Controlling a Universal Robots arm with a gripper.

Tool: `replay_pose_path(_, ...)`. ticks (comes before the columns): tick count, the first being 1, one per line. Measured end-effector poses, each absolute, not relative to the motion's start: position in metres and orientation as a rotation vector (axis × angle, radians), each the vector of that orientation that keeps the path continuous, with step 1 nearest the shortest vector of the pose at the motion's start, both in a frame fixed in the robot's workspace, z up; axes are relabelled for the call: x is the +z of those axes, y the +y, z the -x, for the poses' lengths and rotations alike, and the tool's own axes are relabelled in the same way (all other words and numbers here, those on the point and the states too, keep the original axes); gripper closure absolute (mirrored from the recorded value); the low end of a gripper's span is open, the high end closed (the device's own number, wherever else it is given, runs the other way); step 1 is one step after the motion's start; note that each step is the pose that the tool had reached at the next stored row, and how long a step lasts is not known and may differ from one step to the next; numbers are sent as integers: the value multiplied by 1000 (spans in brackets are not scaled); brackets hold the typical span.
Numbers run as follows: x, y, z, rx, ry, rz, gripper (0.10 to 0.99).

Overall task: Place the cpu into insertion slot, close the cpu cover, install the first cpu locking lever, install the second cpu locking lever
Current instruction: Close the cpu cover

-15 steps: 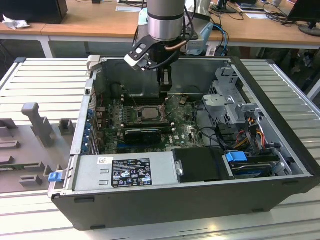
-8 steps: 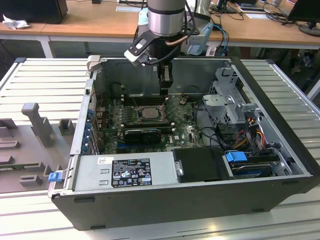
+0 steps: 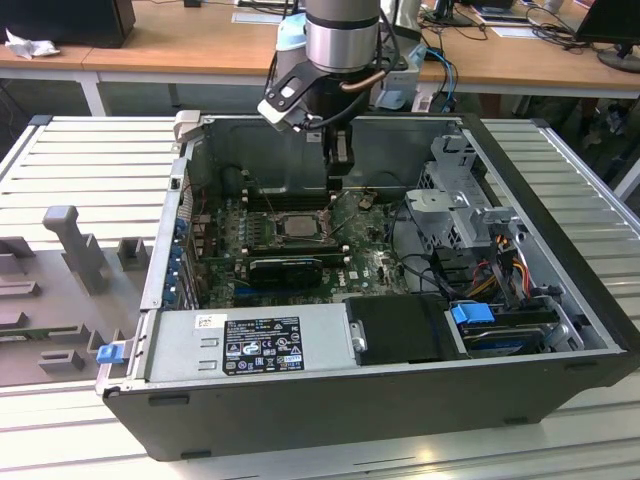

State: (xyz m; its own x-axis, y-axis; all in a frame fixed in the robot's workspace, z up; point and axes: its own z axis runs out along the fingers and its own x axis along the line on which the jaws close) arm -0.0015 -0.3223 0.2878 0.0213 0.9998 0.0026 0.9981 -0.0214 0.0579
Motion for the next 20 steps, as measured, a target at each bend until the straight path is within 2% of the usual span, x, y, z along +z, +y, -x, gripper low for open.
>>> replay_pose_path(20,288,-322,-19,62,2171,-2218,980)
